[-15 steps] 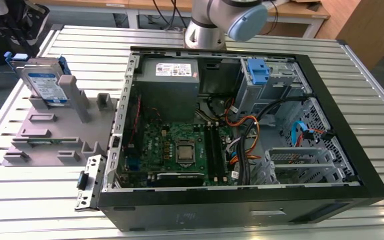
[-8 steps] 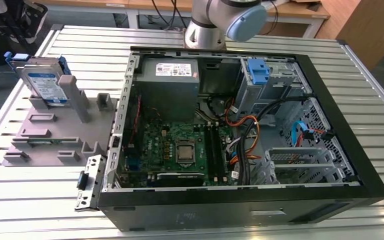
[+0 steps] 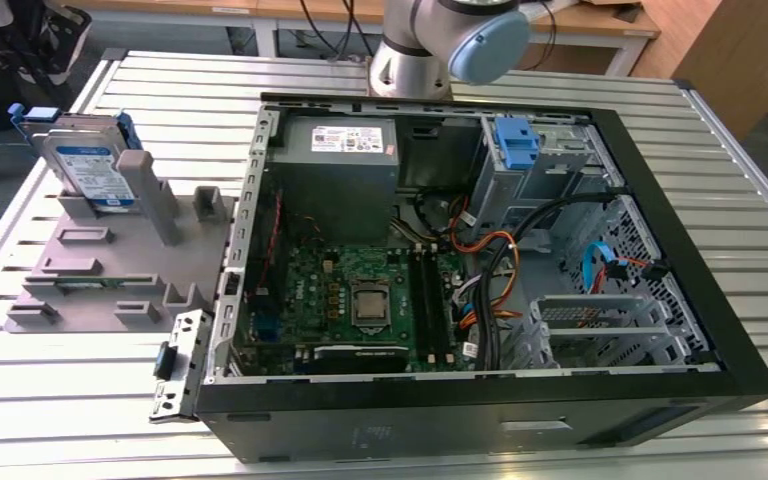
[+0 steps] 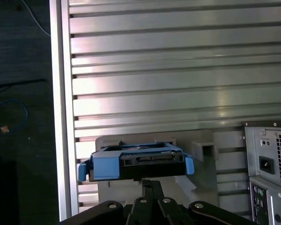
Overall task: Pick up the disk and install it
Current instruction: 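Reach for the disk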
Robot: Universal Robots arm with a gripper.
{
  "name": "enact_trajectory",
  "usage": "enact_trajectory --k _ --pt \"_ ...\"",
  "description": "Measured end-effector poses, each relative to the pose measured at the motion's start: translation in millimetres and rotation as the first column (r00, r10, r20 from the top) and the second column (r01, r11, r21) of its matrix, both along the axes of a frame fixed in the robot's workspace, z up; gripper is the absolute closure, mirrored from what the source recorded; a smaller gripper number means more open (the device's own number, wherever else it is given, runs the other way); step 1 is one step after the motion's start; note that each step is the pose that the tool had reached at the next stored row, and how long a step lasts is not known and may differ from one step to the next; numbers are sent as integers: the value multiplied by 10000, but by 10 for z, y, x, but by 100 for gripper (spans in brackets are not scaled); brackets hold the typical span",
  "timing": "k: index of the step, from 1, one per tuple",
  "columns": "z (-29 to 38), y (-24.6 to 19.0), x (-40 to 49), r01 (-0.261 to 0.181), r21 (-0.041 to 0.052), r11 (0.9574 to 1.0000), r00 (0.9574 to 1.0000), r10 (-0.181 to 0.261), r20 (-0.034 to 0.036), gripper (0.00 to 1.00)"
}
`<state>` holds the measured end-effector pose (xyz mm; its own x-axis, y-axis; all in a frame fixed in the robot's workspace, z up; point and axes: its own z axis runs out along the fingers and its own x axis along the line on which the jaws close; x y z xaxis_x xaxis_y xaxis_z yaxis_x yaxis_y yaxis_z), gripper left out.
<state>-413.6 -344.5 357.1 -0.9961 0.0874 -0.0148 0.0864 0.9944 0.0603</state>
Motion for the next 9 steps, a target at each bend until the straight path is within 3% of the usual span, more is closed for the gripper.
enact_trajectory --k 5,9 --pt "-51 41 -78 1 -2 10000 10000 -1 3 89" --pt "-93 63 -92 0 -6 10000 10000 0 1 89"
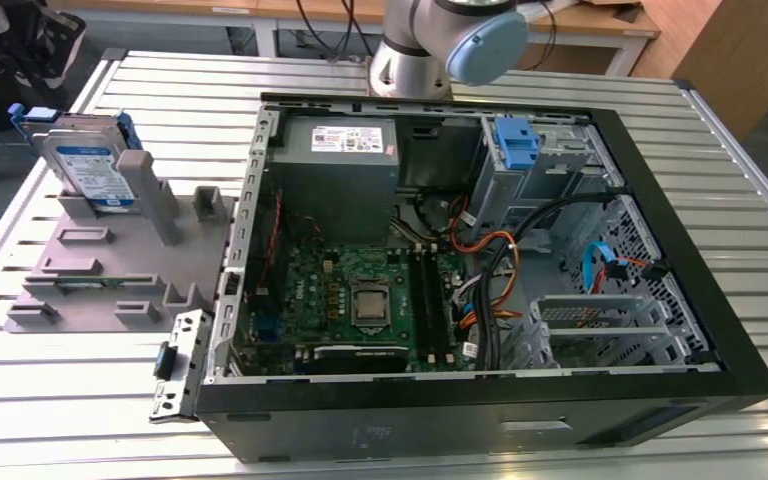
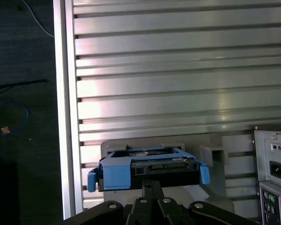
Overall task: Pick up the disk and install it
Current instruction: 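Reach for the disk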
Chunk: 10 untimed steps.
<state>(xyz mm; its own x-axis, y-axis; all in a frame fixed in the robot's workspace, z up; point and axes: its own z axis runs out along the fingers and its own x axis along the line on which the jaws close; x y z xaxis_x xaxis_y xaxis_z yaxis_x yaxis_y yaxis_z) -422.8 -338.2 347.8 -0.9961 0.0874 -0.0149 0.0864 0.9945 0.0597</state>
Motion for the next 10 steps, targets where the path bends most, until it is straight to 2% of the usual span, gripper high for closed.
enact_trajectory --k 7,9,10 --pt "-3 3 -1 1 11 10000 10000 -1 -9 89" --pt "-3 2 0 0 11 10000 9999 0 -148 89" --pt "-3 2 0 1 10 10000 9999 -1 -152 89"
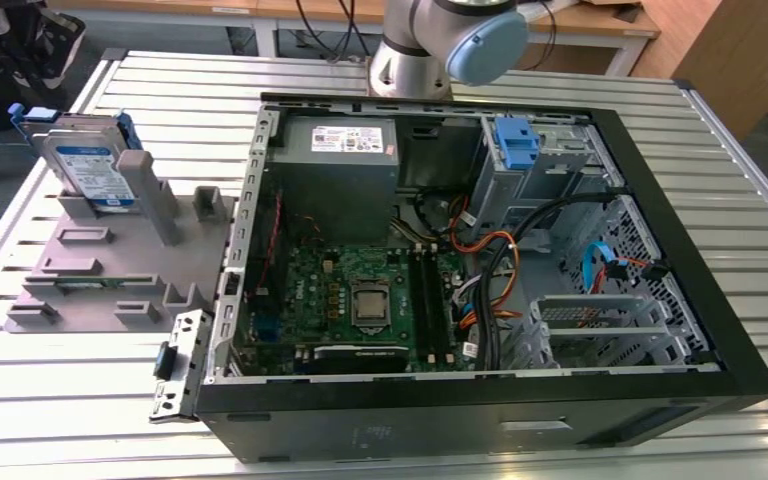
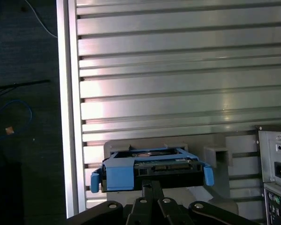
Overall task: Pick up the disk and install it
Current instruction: 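Reach for the disk, then pick up the disk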
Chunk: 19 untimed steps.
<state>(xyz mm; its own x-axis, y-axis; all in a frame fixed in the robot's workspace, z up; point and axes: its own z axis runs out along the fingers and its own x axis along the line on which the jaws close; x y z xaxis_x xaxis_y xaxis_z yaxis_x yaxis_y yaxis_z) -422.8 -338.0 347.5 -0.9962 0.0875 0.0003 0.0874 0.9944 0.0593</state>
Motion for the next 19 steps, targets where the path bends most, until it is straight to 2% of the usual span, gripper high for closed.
enact_trajectory --k 10,11,13,14,19 --pt "-11 0 20 -1 0 10000 10000 1 -7 89" --pt "-144 0 20 -1 0 10000 10000 1 -5 89" --pt "-217 0 20 -1 0 10000 10000 1 -5 89" --pt "-256 2 23 -1 -11 10000 10000 1 -28 89" --pt "-257 4 27 -1 -22 10000 10000 1 -52 89"
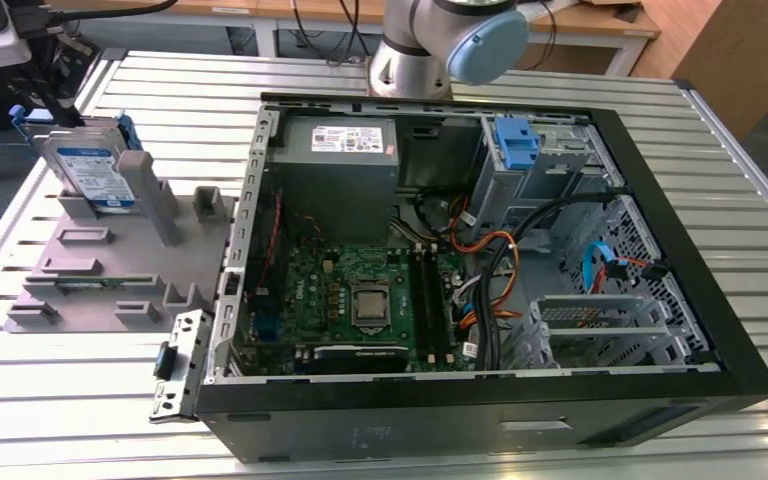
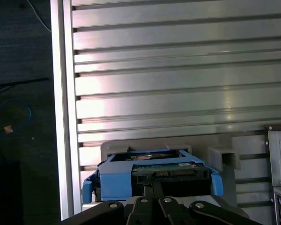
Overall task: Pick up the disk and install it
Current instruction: 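Pick up the disk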
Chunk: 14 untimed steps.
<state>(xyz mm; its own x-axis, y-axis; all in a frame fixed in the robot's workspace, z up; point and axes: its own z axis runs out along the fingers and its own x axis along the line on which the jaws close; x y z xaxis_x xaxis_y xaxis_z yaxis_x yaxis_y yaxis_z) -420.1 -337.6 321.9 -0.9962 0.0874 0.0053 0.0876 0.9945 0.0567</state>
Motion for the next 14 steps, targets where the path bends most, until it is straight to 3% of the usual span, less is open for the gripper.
enact_trajectory --k 14 --pt "5 2 4 1 -5 10000 10000 -1 -13 89"
